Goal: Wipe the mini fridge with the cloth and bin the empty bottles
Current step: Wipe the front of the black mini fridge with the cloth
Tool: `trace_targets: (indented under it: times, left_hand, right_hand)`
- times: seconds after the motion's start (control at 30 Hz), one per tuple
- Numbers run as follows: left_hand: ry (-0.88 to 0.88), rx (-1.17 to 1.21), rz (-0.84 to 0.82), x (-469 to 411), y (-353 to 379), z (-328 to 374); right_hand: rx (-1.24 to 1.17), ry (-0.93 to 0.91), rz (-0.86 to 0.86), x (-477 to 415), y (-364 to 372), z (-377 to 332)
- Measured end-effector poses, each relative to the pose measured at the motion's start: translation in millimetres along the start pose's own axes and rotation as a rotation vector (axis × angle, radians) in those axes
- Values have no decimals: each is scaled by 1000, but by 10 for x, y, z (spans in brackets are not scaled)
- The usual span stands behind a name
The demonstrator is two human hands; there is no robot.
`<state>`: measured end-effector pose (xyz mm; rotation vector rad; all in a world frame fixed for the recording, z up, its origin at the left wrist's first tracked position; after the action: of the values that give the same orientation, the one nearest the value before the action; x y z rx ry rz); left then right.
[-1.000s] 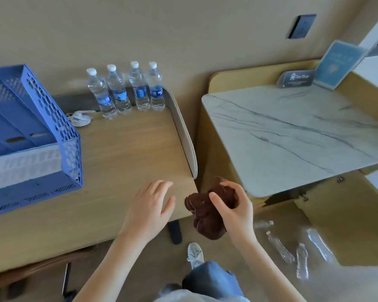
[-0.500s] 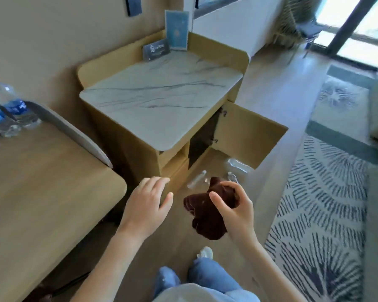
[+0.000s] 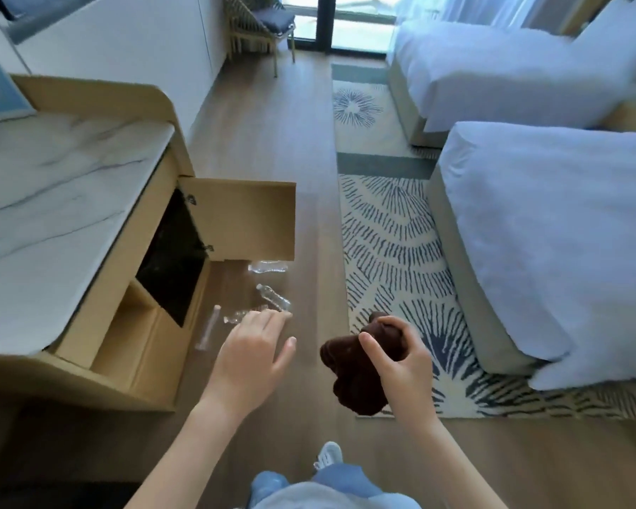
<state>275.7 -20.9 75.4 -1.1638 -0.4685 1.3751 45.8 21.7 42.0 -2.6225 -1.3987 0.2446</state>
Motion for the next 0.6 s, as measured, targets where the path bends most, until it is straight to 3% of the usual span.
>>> trace_targets:
  times: [0.33, 0.6]
  left_hand:
    - [66, 42, -9, -970, 714, 533]
    - [50, 30, -25, -1906, 1095, 251]
  right_hand:
    - [7, 16, 3, -1160, -306, 199]
    - [28, 23, -13, -2154, 130, 319]
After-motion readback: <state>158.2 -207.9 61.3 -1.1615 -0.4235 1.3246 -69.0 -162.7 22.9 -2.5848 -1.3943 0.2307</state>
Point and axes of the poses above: each hand's wrist, its own x-axis away from the middle knuckle, its own y-axis out of the palm, z = x × y, the point moved 9 cm from there along -x, towards the middle knuckle, and after that the axes turned 11 degrees about z, right-handed, at the moved point
